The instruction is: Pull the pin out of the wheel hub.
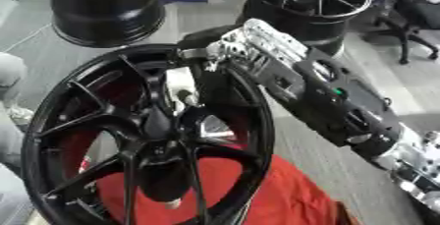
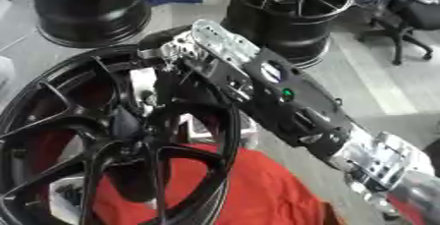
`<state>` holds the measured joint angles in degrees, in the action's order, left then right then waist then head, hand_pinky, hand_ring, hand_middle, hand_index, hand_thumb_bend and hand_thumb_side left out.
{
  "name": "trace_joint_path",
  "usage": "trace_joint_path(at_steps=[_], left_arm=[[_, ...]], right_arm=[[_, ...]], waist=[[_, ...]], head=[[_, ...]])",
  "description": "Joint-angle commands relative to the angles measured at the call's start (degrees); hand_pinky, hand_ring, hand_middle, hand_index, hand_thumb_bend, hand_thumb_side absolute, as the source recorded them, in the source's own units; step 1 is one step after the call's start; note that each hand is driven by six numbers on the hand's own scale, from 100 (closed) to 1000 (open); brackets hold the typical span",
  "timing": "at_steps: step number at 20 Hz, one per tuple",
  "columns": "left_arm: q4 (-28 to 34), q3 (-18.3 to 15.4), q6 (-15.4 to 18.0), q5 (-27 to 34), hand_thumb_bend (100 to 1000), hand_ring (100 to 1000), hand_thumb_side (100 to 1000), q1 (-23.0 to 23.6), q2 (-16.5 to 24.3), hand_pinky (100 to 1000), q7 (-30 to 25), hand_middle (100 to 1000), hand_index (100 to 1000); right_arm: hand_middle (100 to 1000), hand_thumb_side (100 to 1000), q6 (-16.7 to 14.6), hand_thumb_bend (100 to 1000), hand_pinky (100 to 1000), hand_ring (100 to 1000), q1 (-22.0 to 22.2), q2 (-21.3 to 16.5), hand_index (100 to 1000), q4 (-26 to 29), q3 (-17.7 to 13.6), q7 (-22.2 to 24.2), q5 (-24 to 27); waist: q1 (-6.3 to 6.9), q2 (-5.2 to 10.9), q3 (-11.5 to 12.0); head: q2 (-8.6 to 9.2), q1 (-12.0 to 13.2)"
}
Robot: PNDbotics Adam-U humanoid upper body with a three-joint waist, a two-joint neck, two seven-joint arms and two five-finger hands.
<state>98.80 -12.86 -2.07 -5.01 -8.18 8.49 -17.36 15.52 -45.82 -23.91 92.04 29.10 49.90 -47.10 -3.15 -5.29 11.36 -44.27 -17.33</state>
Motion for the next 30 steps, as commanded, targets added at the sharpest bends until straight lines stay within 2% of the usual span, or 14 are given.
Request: trace_joint_path(at_steps=[1, 5, 10, 13, 14, 16, 19, 22, 23, 24, 25, 27, 29, 30], left_arm=[[0.7, 0.3, -0.1, 0.2, 100, 563, 812, -0.9, 0.5, 582, -0.2, 644, 787], [0.7, 0.3, -0.2, 0.2, 100, 563, 814, -0.9, 0.5, 581, -0.3, 644, 787], [0.7, 0.3, -0.4, 0.1, 100, 563, 816, -0.6, 0.8, 581, -0.2, 643, 787], [0.7, 0.3, -0.4, 0.1, 100, 563, 817, -0.6, 0.8, 581, -0.2, 643, 787], [0.6, 0.0, -0.5, 0.0, 100, 563, 819, -0.4, 1.1, 580, 0.0, 642, 787], [0.6, -0.7, -0.8, -0.2, 100, 563, 820, 0.1, 1.7, 580, 0.6, 642, 787], [0.7, -1.6, -1.0, -0.4, 100, 563, 822, 0.5, 2.1, 580, 1.4, 642, 786], [0.9, -2.6, -1.2, -0.8, 100, 564, 821, 0.9, 2.4, 580, 2.4, 642, 786], [0.9, -2.9, -1.2, -0.8, 100, 564, 830, 0.9, 2.4, 580, 2.8, 642, 786], [1.0, -3.3, -1.3, -0.8, 100, 564, 820, 1.0, 2.4, 580, 3.1, 642, 786], [1.0, -3.8, -1.3, -0.9, 100, 564, 820, 1.0, 2.4, 580, 3.6, 642, 786], [1.1, -4.5, -1.4, -0.9, 100, 564, 820, 1.1, 2.4, 580, 4.3, 642, 786], [1.3, -5.2, -1.5, -0.9, 100, 564, 820, 1.1, 2.5, 580, 5.1, 642, 786], [1.3, -5.5, -1.6, -0.9, 100, 564, 819, 1.1, 2.4, 580, 5.4, 642, 786]], right_arm=[[462, 245, 0.9, 100, 652, 613, -1.3, -0.9, 654, 1.6, -1.4, -0.7, 0.9], [455, 243, 1.8, 100, 657, 617, -2.5, -2.9, 649, 2.8, -2.2, 0.4, 3.1], [453, 240, 3.5, 100, 662, 618, -3.1, -7.7, 648, 8.1, -4.6, 1.8, 7.3], [452, 238, 4.5, 100, 663, 618, -3.0, -8.5, 646, 9.5, -4.8, 2.0, 8.2], [443, 223, 4.3, 100, 668, 612, -3.0, -9.2, 643, 10.3, -5.4, 1.8, 8.6], [444, 219, 2.8, 100, 672, 614, -1.8, -12.0, 650, 13.1, -8.1, 0.2, 10.3], [444, 213, 0.1, 100, 681, 616, 2.3, -16.7, 652, 17.9, -12.8, -2.7, 13.2], [452, 205, 0.1, 100, 691, 622, 6.9, -21.4, 663, 21.8, -17.5, -5.6, 15.4], [450, 100, 0.4, 100, 690, 619, 8.4, -22.8, 661, 22.2, -19.0, -6.5, 15.6], [448, 195, 0.9, 100, 690, 614, 9.8, -24.3, 660, 22.4, -20.4, -7.3, 15.3], [447, 194, 1.5, 100, 690, 611, 11.1, -25.6, 659, 22.5, -21.7, -8.2, 15.0], [456, 198, 3.1, 100, 699, 600, 13.8, -26.1, 666, 22.5, -24.4, -9.8, 14.1], [472, 198, 4.9, 100, 705, 601, 16.8, -23.9, 678, 20.6, -27.4, -11.6, 12.4], [503, 200, 5.9, 100, 704, 599, 18.4, -22.5, 732, 19.2, -29.0, -12.6, 11.5]], waist=[[0.20, 0.85, 0.1], [0.06, 1.08, 0.1], [-0.42, 1.37, -0.5], [-0.47, 1.39, -0.5], [-0.80, 1.71, -1.1], [-1.31, 2.03, -3.2], [-1.77, 2.09, -5.5], [-1.83, 1.91, -8.0], [-1.78, 1.83, -8.7], [-1.66, 1.70, -9.6], [-1.52, 1.59, -10.4], [-1.32, 1.29, -11.8], [-1.20, 0.87, -13.0], [-1.03, 0.62, -13.6]], head=[[0.15, -0.1], [0.15, -0.2], [0.15, 0.4], [0.15, 0.4], [0.15, 1.3], [0.15, 3.4], [0.15, 5.8], [0.15, 8.1], [0.15, 8.7], [0.15, 9.4], [0.15, 10.0], [0.15, 11.3], [0.15, 12.4], [0.15, 13.0]])
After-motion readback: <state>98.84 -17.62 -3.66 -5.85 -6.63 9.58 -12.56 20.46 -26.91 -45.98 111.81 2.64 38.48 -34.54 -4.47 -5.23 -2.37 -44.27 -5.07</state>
